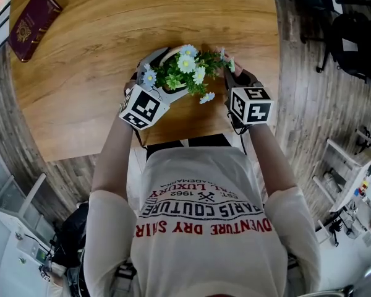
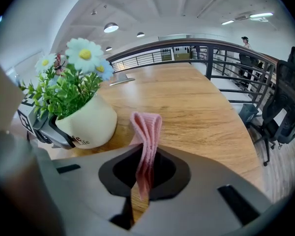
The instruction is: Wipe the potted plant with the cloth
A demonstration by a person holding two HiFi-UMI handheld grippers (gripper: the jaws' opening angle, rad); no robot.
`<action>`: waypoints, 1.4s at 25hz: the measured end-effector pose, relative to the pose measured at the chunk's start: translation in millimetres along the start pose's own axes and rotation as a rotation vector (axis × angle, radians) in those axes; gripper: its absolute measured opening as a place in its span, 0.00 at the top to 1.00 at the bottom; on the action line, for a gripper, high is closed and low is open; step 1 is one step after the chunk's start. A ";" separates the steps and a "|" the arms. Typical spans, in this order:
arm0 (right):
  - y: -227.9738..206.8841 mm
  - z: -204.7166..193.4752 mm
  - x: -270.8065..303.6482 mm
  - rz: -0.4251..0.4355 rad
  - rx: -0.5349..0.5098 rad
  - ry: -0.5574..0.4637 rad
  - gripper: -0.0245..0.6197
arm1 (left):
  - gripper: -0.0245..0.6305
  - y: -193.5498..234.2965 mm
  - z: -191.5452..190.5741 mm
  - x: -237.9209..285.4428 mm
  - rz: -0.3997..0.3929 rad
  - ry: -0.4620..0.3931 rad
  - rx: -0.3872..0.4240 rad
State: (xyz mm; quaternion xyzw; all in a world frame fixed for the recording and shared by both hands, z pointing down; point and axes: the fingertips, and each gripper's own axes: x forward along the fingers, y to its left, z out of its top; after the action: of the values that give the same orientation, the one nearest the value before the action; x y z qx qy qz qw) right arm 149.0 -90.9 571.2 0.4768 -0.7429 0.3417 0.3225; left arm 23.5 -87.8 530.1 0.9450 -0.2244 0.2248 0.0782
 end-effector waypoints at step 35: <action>177.9 66.5 -87.9 0.409 -0.582 -0.496 0.90 | 0.19 -37.1 128.9 -91.6 -0.203 -0.142 0.058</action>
State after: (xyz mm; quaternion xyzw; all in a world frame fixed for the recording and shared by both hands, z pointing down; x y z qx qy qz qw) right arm 3.2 -46.7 427.7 0.2766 -0.9425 0.0499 0.1809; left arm 17.7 -51.3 372.0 0.9783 -0.1261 0.1545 0.0571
